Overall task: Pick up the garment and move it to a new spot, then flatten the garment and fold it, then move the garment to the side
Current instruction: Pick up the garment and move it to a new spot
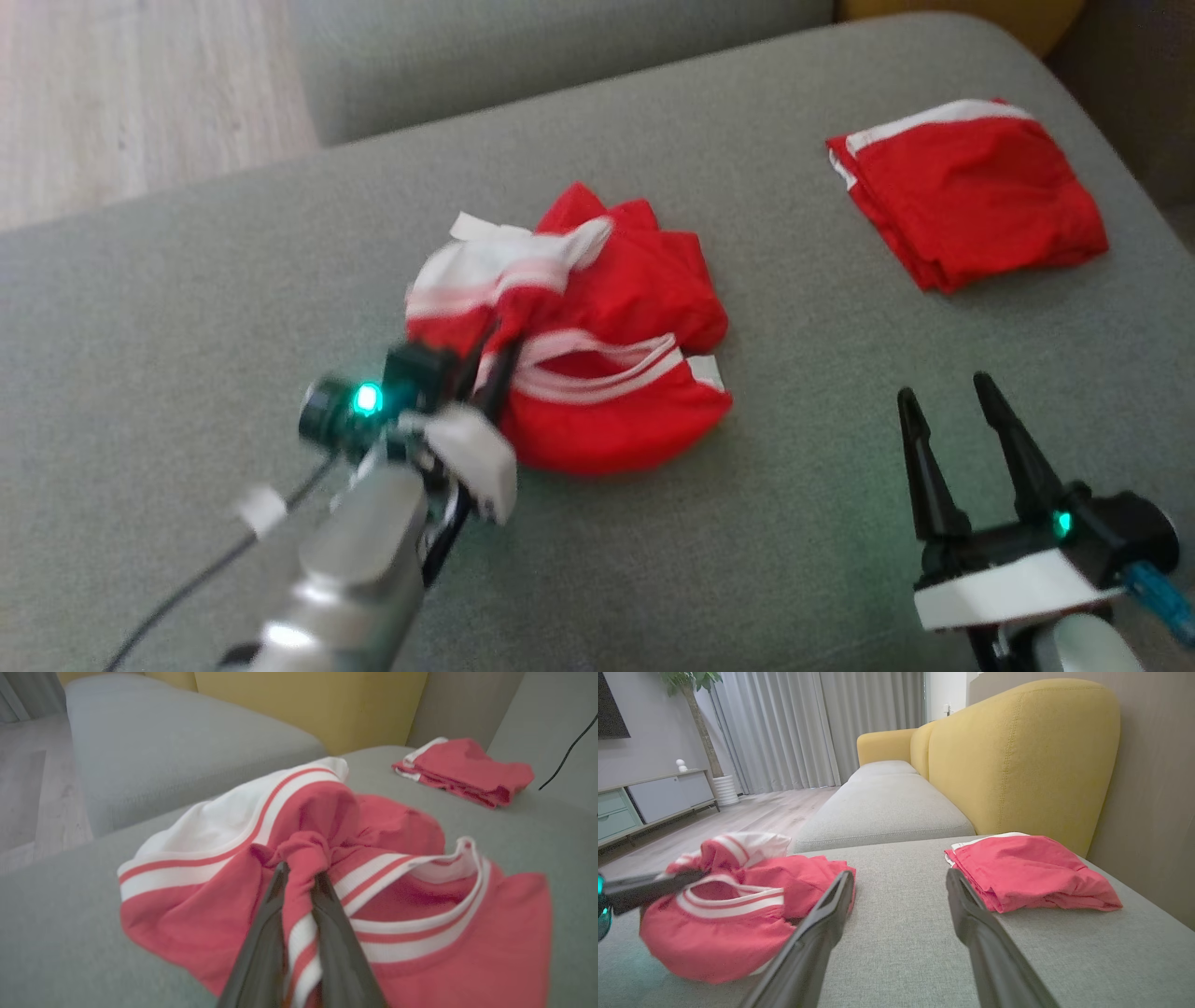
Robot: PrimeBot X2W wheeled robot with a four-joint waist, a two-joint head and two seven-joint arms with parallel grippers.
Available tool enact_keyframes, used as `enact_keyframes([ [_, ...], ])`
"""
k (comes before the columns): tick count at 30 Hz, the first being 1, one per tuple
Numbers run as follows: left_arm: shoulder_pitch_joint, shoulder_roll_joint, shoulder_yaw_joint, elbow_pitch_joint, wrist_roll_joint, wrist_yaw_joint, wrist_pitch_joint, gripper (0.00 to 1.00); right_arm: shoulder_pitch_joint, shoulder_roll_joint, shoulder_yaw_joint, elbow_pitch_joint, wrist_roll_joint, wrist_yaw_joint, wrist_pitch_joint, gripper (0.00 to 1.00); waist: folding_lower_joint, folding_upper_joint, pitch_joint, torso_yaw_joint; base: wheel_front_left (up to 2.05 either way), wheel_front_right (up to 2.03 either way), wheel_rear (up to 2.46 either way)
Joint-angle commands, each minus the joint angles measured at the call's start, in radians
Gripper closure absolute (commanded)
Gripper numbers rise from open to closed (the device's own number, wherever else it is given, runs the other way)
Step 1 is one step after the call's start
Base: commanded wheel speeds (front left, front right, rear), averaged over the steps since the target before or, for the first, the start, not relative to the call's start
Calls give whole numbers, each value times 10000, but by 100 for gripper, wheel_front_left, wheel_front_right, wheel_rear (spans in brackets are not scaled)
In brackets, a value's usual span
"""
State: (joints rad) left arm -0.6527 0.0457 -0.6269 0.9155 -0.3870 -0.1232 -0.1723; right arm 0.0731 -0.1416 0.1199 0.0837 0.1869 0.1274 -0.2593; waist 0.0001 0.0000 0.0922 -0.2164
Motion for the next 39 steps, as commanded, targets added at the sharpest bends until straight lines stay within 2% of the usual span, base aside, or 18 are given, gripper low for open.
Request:
enact_keyframes([
  [1,-170,128,139,20,-111,145,-398,100,-532,-63,257,-300,76,33,-24,0,-1,0,368,-95,0,0,0],
  [3,100,84,110,238,-214,339,-645,100,-587,-46,275,-235,105,33,-24,0,-1,0,443,-14,0,0,0],
  [4,212,71,99,282,-265,436,-731,66,-597,-35,265,-199,115,33,-24,0,-1,0,445,55,0,0,0],
  [5,311,61,123,275,-336,560,-798,0,-595,-21,243,-163,129,33,-24,0,-1,0,429,144,0,0,0],
  [10,1175,49,284,-1400,-540,1327,-889,0,-368,43,163,82,168,33,-24,0,-1,0,-176,1014,0,0,0],
  [14,2199,47,813,-2660,-383,1832,-892,0,-143,135,124,245,174,33,-24,0,-1,0,-822,1681,0,0,0],
  [19,3653,54,1746,-4277,62,2147,-893,0,68,327,-269,390,206,33,-24,0,-1,0,-1424,2468,0,0,0],
  [25,5631,87,3109,-6395,760,2081,-894,0,498,515,-554,573,131,33,-24,0,-1,0,-1964,3052,0,0,0],
  [30,7214,75,3805,-7982,1550,2028,-894,0,1058,629,-682,580,130,33,-24,0,-1,0,-2309,3313,0,0,0],
  [34,8100,66,4037,-8466,2073,1934,-894,0,1410,699,-708,554,119,33,-24,0,-1,0,-2442,3432,0,0,0],
  [39,8378,63,4105,-8544,2534,1774,-894,0,1544,738,-706,535,96,33,-24,0,-1,0,-2515,3517,0,0,0],
])
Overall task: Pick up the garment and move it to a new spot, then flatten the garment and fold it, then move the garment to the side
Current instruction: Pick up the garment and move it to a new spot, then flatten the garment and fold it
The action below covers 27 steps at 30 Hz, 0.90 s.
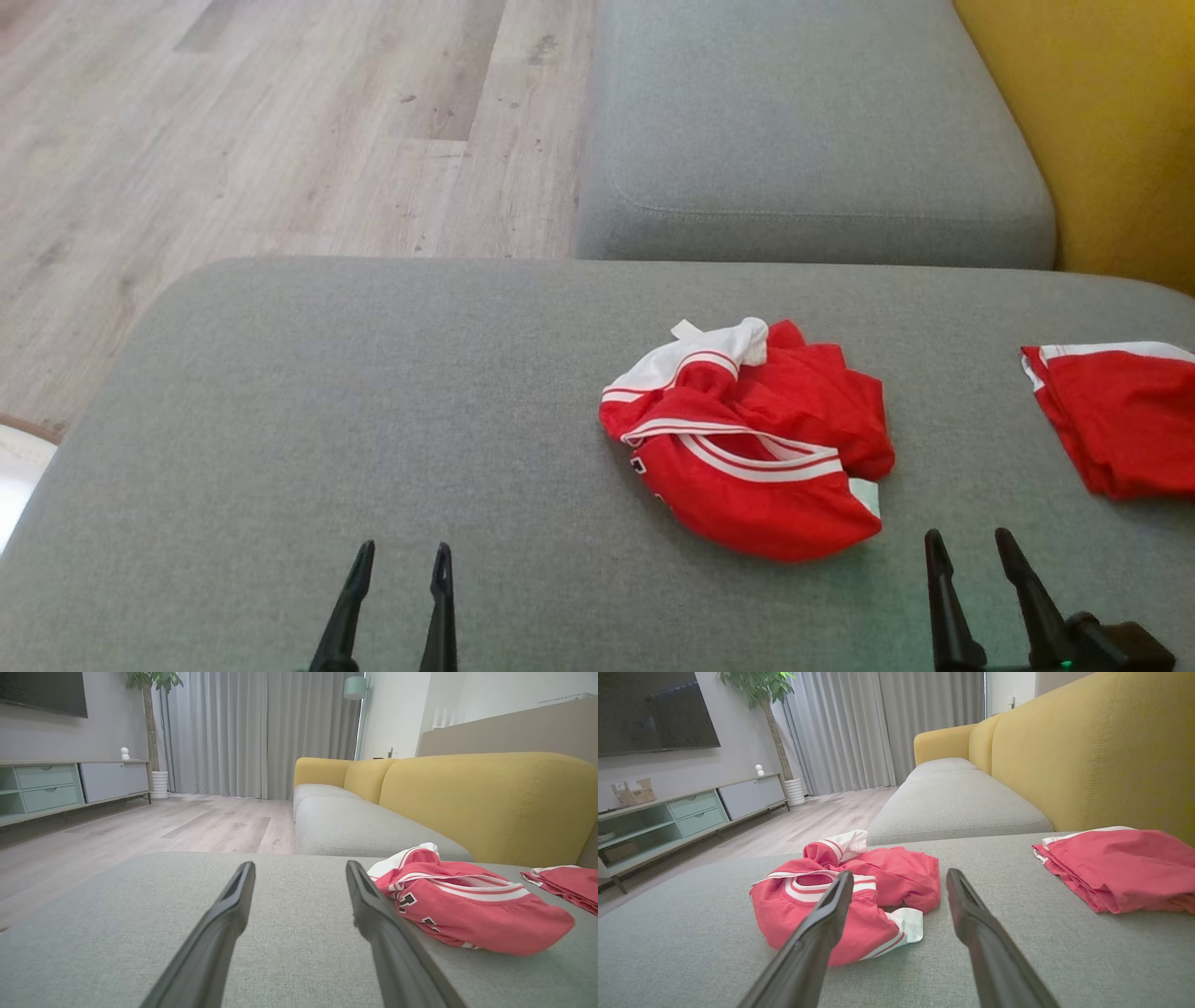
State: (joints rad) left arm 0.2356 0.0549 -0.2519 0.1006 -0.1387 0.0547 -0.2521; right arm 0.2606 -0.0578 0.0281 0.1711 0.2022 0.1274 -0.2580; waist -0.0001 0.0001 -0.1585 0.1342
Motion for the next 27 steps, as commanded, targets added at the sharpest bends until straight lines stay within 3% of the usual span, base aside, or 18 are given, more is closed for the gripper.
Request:
enact_keyframes([
  [1,-491,-30,390,-415,113,-37,-97,0,-322,-91,213,-335,-60,33,-38,0,1,-1,-24,25,0,0,0],
  [27,-417,-46,421,-389,387,-46,-97,0,-337,-137,511,-332,-47,33,-38,0,1,-1,-5,-38,0,0,0],
])
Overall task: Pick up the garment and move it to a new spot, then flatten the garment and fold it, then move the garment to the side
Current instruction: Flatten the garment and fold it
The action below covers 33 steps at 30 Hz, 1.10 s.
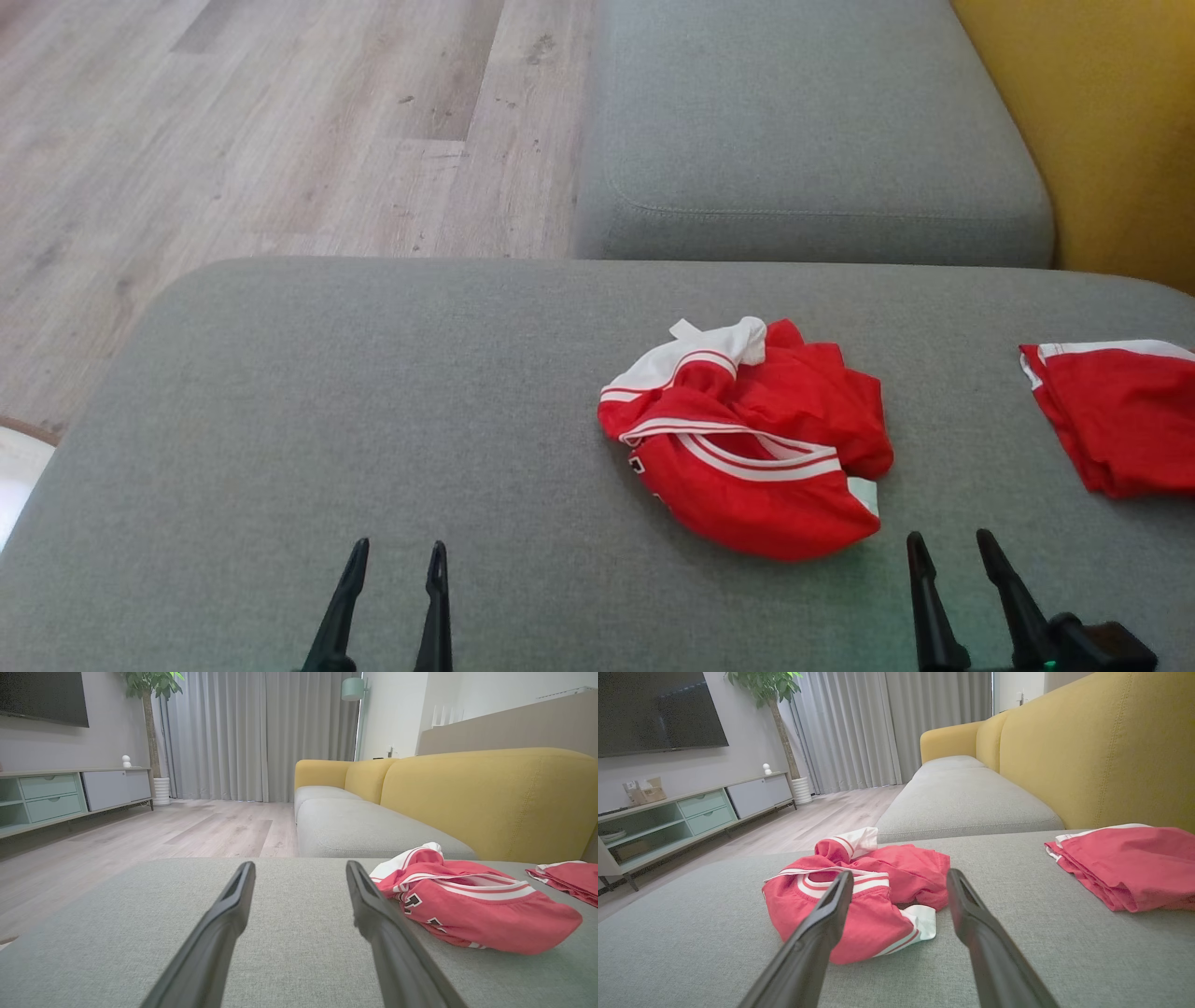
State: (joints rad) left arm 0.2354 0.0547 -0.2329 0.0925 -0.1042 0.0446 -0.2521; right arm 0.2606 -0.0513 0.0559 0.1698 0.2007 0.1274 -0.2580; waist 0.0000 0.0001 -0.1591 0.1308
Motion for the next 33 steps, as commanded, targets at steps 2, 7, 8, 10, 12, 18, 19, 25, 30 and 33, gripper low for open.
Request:
enact_keyframes([
  [2,-415,-44,206,-314,18,95,-97,0,-337,-214,242,-315,-32,33,-38,0,0,-1,14,-27,0,0,0],
  [7,-392,-44,134,-383,-98,201,-97,0,-402,-294,285,-340,-10,33,-38,0,0,-1,82,-154,0,0,0],
  [8,-393,-44,105,-382,-104,211,-97,0,-425,-317,296,-351,-10,33,-38,0,0,-1,102,-192,0,0,0],
  [10,-392,-44,53,-393,-120,252,-97,0,-454,-342,288,-393,-11,33,-38,0,0,-1,136,-274,0,0,0],
  [12,-393,-44,2,-407,-149,296,-97,0,-453,-365,293,-439,-12,33,-38,0,0,-1,184,-388,0,0,0],
  [18,-768,-45,-477,-258,-260,267,-97,0,-546,-521,376,-544,12,33,-38,0,0,-1,495,-1020,0,0,0],
  [19,-768,-45,-477,-258,-260,267,-97,0,-546,-521,376,-544,12,33,-38,0,0,-1,495,-1020,0,0,0],
  [25,-2216,-45,-1855,627,-468,-27,-97,0,-812,-695,494,-820,58,33,-38,0,0,-1,1071,-1902,0,0,0],
  [30,-4692,-45,-3676,2556,-632,-522,-22,0,-1049,-827,706,-909,97,33,-38,0,0,-1,1665,-2680,0,0,0],
  [33,-5898,-45,-4413,3483,-971,-660,384,0,-1262,-876,848,-927,138,33,-38,0,0,-1,2052,-3047,0,0,0],
])
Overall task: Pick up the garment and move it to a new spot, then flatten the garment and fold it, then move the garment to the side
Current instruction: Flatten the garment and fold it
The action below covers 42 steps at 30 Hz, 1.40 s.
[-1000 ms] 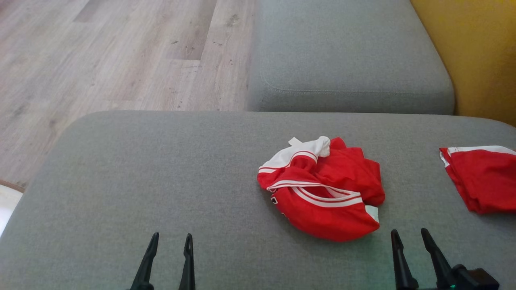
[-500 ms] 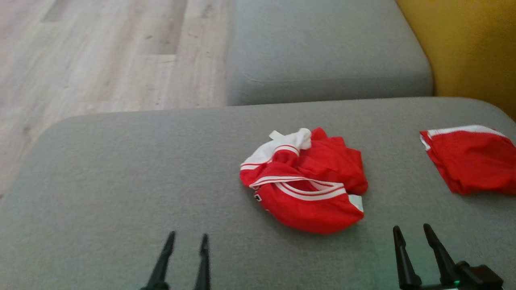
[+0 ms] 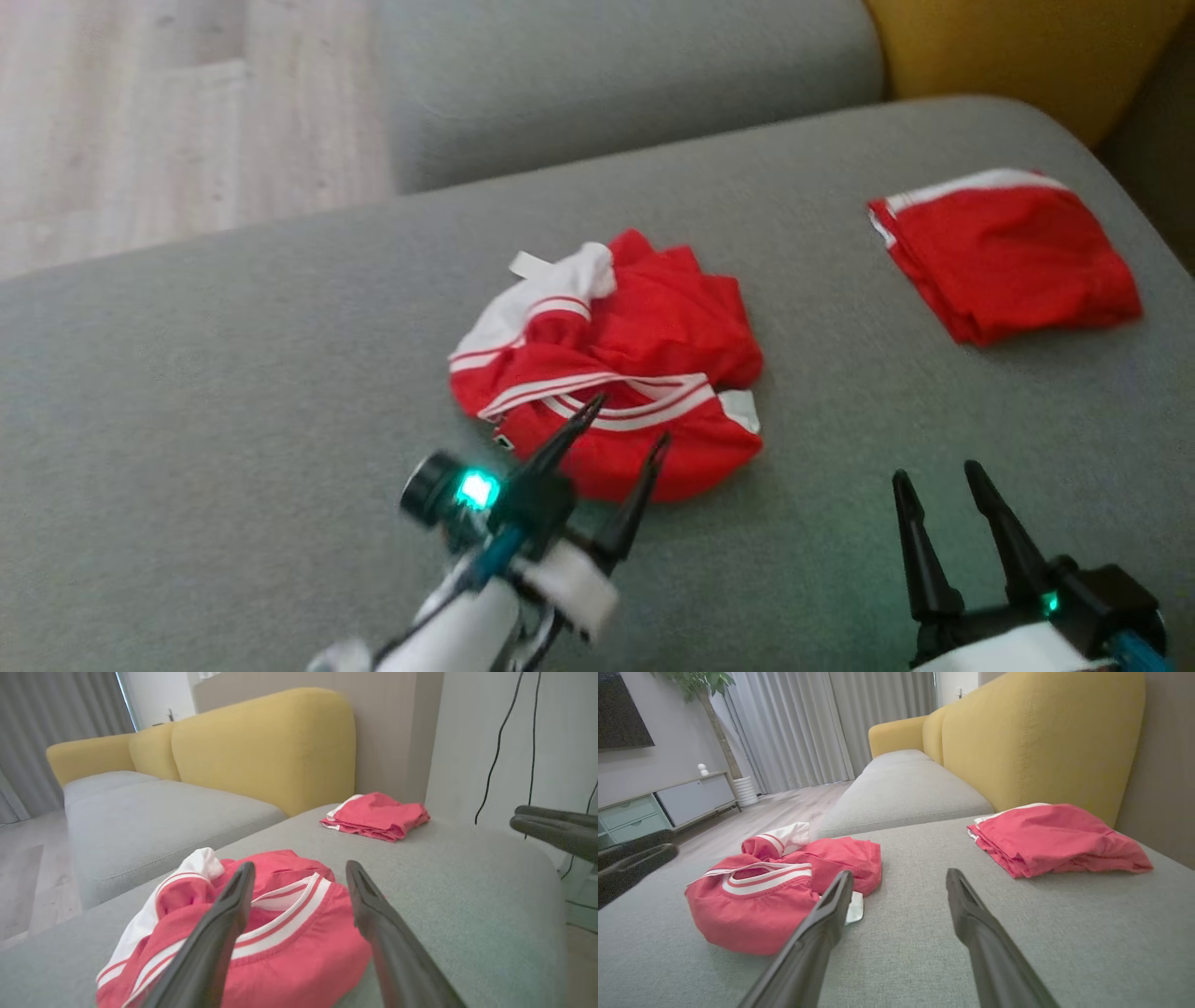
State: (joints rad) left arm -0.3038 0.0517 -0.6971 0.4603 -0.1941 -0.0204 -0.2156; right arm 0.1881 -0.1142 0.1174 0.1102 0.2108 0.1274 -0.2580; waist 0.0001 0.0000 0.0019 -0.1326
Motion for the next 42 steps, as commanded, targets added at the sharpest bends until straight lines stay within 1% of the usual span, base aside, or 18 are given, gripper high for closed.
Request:
enact_keyframes([
  [1,-884,-14,7,123,-181,-53,205,0,-632,-257,264,-337,51,33,-38,0,-1,0,583,-529,0,0,0],
  [2,-1236,-14,-197,441,-303,-94,402,0,-730,-263,292,-342,67,33,-38,0,-1,0,720,-643,0,0,0],
  [5,-2099,-14,-640,1334,-758,29,987,0,-952,-287,350,-309,110,33,-38,0,-1,0,1002,-901,0,0,0],
  [9,-2828,-14,-1200,2261,-1536,52,1861,0,-1143,-319,433,-223,157,33,-38,0,-1,0,1206,-1208,0,0,0],
  [12,-3038,-14,-1610,2723,-2153,-229,2485,0,-1225,-298,445,-172,173,33,-38,0,-1,0,1237,-1376,0,0,0],
  [15,-3162,-14,-2015,2869,-2639,-492,2675,0,-1220,-271,409,-143,172,33,-38,0,-1,0,1204,-1466,0,0,0],
  [16,-3210,-14,-2144,2886,-2726,-530,2633,56,-1212,-267,412,-130,168,33,-38,0,-1,0,1182,-1490,0,0,0],
  [17,-3247,-14,-2244,2874,-2847,-557,2546,100,-1203,-260,411,-119,163,33,-38,0,-1,0,1162,-1509,0,0,0],
  [22,-3540,-14,-2687,2618,-3438,-693,1850,100,-1159,-176,425,-66,135,33,-38,0,-1,0,931,-1584,0,0,0],
  [25,-3973,-14,-2889,2252,-3698,-735,1233,100,-1103,-130,393,-47,120,33,-38,0,-1,0,714,-1591,0,0,0],
  [28,-4794,-14,-2922,1776,-3965,-780,610,100,-977,-91,362,-50,106,33,-38,0,-1,0,462,-1510,0,0,0],
  [30,-5666,-14,-2918,1585,-3851,-839,191,100,-883,-54,371,-55,100,33,-38,0,-1,0,268,-1452,0,0,0],
  [31,-5666,-14,-2918,1585,-3851,-839,191,100,-883,-54,371,-55,100,33,-38,0,-1,0,268,-1452,0,0,0],
  [32,-6138,-14,-2869,1582,-3769,-874,50,100,-833,-40,378,-49,97,33,-38,0,-1,0,155,-1423,0,0,0],
  [35,-7602,44,-2354,1585,-3578,-943,-290,100,-688,-7,385,-53,99,33,-38,0,-1,0,-65,-1308,0,0,0],
  [38,-8607,140,-1305,1487,-3864,-959,-428,100,-565,18,326,-69,89,33,-38,0,-1,0,-225,-1104,0,0,0],
  [40,-8828,211,-693,1641,-4186,-954,-446,100,-480,41,250,-98,63,33,-38,0,-1,0,-328,-910,0,0,0],
  [42,-8668,343,-223,1884,-4520,-907,-453,100,-420,72,186,-132,35,33,-38,0,-1,0,-391,-724,0,0,0],
])
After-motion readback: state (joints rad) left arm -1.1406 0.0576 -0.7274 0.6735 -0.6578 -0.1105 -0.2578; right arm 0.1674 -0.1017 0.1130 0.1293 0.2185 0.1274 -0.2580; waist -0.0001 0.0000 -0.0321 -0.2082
